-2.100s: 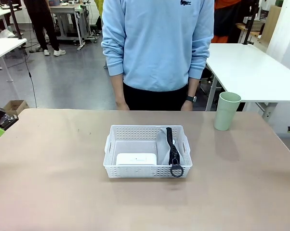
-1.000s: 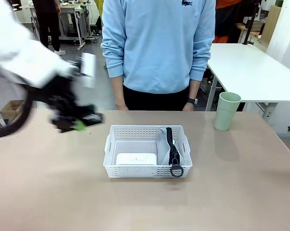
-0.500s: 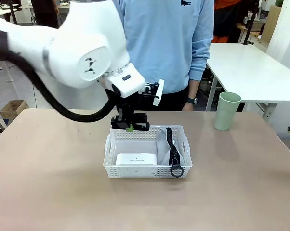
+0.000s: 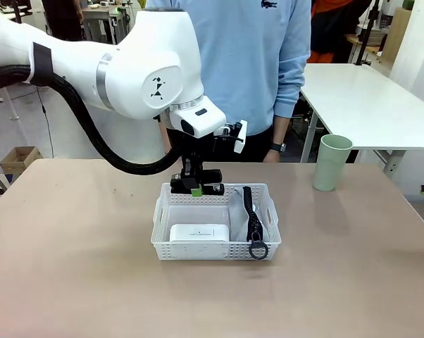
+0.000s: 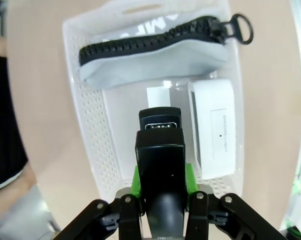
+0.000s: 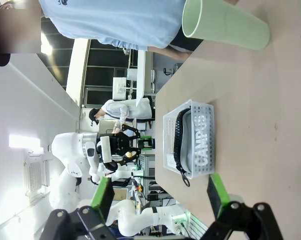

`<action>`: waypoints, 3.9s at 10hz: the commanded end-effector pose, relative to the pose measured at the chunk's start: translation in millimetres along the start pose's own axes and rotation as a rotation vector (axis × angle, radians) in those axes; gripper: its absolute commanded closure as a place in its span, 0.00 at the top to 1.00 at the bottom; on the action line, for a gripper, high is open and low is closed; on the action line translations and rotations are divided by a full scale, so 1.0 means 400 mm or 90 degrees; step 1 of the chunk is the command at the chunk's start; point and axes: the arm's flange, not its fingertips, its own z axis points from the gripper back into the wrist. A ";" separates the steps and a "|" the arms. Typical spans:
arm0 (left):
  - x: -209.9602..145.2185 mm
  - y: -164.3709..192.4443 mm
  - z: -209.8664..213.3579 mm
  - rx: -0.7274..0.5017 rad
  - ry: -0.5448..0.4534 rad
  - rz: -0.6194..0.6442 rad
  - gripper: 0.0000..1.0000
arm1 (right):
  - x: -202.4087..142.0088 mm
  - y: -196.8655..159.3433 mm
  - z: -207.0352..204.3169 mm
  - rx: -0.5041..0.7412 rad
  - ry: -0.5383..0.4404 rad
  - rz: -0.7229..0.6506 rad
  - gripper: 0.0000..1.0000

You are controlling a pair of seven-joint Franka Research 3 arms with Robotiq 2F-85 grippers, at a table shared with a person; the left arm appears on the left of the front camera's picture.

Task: Efficiently arrange items inside the basket to fit them all.
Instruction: Pick up the Stapler and place it inside the Organizing basket.

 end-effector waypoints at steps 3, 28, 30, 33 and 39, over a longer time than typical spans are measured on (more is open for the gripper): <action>0.008 -0.002 0.002 0.029 -0.009 -0.024 0.37 | -0.001 0.008 0.003 0.004 -0.001 -0.004 1.00; 0.002 0.145 -0.356 -0.102 0.078 0.040 1.00 | -0.001 0.008 0.003 0.004 -0.001 -0.004 1.00; 0.001 0.140 -0.348 -0.095 0.071 0.033 1.00 | -0.001 0.008 0.003 0.004 -0.001 -0.004 1.00; -0.005 0.132 -0.335 -0.086 0.060 0.032 1.00 | -0.001 0.008 0.003 0.004 -0.001 -0.004 1.00; -0.032 0.033 -0.199 -0.044 0.033 0.021 1.00 | -0.001 0.008 0.003 0.004 -0.001 -0.004 1.00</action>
